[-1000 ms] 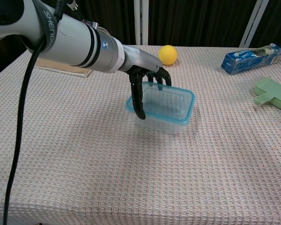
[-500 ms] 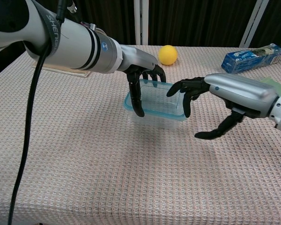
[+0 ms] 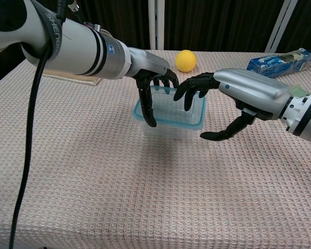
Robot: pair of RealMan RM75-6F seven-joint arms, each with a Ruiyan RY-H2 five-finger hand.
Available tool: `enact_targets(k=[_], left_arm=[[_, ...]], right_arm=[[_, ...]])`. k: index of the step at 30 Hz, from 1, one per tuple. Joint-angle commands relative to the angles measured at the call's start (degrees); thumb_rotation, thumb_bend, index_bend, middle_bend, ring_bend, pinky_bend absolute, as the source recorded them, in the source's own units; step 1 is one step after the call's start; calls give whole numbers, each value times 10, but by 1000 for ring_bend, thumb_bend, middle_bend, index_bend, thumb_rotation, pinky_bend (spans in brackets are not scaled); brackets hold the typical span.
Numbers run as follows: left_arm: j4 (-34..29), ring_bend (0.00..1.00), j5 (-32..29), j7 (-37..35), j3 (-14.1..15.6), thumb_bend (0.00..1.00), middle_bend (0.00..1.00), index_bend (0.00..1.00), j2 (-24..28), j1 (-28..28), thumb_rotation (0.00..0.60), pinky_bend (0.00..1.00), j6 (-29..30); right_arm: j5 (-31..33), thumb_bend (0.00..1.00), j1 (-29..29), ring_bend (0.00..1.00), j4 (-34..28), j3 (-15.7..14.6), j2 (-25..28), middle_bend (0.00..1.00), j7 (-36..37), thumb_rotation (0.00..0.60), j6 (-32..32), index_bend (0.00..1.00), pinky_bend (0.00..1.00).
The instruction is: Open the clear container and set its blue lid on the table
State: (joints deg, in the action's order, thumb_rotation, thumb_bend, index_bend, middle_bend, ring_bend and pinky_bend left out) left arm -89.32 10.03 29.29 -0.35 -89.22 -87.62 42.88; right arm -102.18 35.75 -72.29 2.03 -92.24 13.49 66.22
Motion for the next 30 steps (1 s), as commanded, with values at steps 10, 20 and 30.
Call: enact_targets(k=[10, 20, 30], left_arm=[[8, 184, -14, 17, -8, 0, 266, 143, -5, 0, 600, 309, -2], [11, 184, -24, 27, -14, 0, 265, 141, -8, 2, 600, 310, -4], [14, 184, -30, 31, -18, 0, 266, 135, -8, 5, 600, 310, -8]], right_arm=[[1, 143, 18, 225, 26, -10, -16, 426, -22, 600, 2, 329, 299], [-12, 142, 25, 233, 76, -15, -44, 438, -57, 600, 31, 336, 301], [-10, 142, 31, 233, 114, -21, -65, 438, -58, 600, 45, 339, 308]])
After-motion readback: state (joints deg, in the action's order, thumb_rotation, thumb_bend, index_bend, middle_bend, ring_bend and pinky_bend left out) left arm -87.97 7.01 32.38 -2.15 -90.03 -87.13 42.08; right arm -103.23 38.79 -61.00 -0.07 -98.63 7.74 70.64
